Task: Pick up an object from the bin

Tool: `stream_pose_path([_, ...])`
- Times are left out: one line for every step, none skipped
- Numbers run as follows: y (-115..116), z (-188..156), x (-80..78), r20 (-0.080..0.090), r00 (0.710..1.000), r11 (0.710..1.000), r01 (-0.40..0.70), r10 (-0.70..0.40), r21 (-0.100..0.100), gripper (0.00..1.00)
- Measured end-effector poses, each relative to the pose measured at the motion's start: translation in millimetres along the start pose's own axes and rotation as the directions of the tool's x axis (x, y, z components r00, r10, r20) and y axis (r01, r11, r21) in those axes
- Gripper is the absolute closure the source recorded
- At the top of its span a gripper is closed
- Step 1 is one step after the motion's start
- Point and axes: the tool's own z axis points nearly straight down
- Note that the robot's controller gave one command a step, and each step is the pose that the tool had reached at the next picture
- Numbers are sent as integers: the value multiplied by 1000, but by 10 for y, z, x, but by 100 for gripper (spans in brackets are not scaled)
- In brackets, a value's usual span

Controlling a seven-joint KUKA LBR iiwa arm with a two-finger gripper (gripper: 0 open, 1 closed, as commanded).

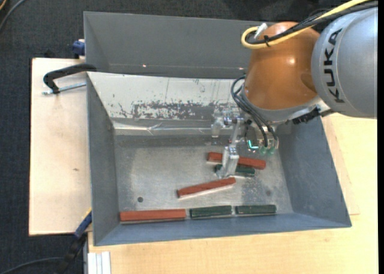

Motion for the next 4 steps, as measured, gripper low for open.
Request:
stream_pose_path([-616,1291,52,2,1000,1000,-11,11,2,0])
stream_pose_path([-594,1246,33,8,1000,1000,-8,8,0,100])
stream_pose_path([-594,1252,34,8,1000,1000,-8,8,0,0])
stream_pose_path([-585,1323,-270,14,995,995,99,-99,2,0])
